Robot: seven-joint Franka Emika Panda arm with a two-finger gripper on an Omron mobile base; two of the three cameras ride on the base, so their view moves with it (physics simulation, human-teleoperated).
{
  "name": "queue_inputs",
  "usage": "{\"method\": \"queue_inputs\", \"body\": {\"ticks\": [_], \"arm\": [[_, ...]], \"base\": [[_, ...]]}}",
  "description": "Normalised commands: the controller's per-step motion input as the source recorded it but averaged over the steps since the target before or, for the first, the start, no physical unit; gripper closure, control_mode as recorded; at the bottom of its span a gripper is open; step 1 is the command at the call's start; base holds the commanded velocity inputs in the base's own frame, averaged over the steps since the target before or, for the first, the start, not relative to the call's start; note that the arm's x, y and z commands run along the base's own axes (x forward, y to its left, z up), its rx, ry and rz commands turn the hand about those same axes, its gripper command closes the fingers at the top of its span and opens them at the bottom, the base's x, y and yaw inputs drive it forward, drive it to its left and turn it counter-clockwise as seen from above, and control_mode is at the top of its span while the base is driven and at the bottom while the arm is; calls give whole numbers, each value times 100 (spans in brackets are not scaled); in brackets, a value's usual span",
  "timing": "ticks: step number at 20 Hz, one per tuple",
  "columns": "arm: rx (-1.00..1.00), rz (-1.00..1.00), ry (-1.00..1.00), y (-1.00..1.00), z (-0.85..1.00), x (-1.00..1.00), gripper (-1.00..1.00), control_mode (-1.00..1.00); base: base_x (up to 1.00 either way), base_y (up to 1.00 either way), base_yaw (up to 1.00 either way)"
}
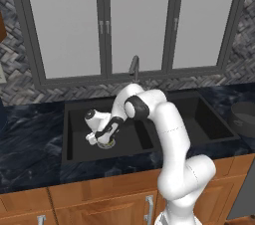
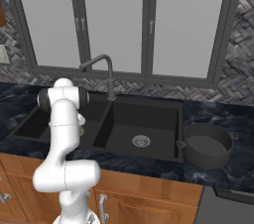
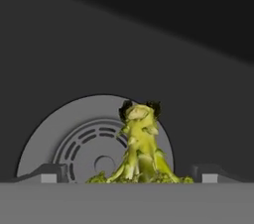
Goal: Dump the broccoli from the pot into the sink. Then turn on the water and wash the broccoli. Then turn off the water and put the broccoli back in the pot.
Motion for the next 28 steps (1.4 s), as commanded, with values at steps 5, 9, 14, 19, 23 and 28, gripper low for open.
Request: {"method": "queue_inputs", "body": {"ticks": [5,9,14,19,23,28], "arm": [[0,0,-1,-2,-23,0,-100,-100],[0,0,-3,-21,-24,0,100,-100],[-2,0,-3,-50,-41,-1,100,-100],[-1,0,-11,-32,-19,0,100,-100],[0,0,-22,-2,23,-6,100,-100],[0,0,-17,0,71,-22,100,-100]], "base": [[0,0,0],[0,0,0],[0,0,0],[0,0,0],[0,0,0],[0,0,0]]}}
